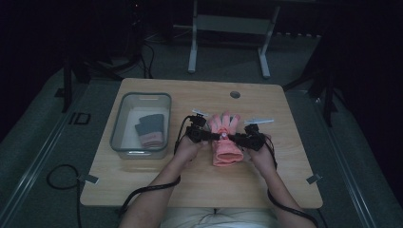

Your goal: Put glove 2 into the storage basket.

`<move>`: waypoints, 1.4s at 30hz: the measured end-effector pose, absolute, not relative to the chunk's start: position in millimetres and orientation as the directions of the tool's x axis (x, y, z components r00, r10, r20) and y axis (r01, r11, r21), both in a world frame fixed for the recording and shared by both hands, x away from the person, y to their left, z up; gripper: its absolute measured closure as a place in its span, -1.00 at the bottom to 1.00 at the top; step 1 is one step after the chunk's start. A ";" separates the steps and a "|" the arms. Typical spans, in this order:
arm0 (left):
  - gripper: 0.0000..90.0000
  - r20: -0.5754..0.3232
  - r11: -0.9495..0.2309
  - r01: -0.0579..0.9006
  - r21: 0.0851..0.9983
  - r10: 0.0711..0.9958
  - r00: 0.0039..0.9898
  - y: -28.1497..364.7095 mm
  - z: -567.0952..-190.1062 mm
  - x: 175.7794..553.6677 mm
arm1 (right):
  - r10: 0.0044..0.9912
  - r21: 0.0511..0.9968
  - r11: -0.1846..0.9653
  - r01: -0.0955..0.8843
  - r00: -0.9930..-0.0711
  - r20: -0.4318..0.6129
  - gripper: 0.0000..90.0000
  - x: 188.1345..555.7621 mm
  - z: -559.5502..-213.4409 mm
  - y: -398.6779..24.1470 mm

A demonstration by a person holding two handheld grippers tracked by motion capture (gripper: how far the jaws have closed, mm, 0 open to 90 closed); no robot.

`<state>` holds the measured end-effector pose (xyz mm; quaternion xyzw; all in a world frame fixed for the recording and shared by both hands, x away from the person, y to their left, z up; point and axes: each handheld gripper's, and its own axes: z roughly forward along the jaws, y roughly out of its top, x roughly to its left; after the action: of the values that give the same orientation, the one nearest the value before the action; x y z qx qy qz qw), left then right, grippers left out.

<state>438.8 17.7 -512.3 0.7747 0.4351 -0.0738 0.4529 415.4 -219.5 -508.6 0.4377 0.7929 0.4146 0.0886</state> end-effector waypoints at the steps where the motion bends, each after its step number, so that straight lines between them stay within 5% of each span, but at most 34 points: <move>1: 0.73 -0.508 -0.207 0.736 0.644 0.604 0.614 19.5 -506.7 438.5 | 0.766 0.742 0.267 0.615 -0.603 0.224 0.63 414.9 -505.2 -219.4; 25: 0.73 -0.408 -0.204 0.654 0.728 0.638 0.653 89.6 -410.4 430.5 | 0.717 0.835 0.243 0.493 -0.671 0.188 0.63 416.8 -419.1 -156.7; 42: 0.73 -0.392 -0.163 0.657 0.737 0.689 0.610 150.7 -388.4 422.2 | 0.678 0.847 0.265 0.460 -0.714 0.176 0.63 423.0 -398.2 -94.5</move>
<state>422.2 150.7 -388.4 0.7622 0.4413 0.0170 0.4733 423.0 -94.5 -398.2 0.3614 0.7875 0.4865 0.1118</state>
